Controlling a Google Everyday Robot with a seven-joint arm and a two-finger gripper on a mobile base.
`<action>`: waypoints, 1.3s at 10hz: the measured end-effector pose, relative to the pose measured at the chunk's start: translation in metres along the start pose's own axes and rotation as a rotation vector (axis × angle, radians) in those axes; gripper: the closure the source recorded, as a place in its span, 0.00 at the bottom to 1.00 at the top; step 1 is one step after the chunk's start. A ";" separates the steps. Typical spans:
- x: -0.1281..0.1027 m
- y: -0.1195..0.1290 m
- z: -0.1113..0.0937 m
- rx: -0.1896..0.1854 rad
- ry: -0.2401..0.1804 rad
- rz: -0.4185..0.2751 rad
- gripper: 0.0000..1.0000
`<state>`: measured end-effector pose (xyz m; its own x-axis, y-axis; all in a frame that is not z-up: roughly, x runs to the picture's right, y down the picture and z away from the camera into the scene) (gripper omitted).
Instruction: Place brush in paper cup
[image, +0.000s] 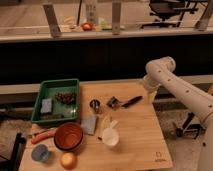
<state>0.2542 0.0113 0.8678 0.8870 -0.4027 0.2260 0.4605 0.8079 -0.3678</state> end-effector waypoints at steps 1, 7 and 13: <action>0.000 -0.001 0.002 -0.002 -0.005 -0.004 0.20; -0.002 -0.004 0.024 -0.025 -0.055 -0.021 0.20; -0.001 -0.009 0.048 -0.053 -0.118 -0.031 0.20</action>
<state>0.2474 0.0255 0.9137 0.8638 -0.3710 0.3410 0.4912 0.7709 -0.4055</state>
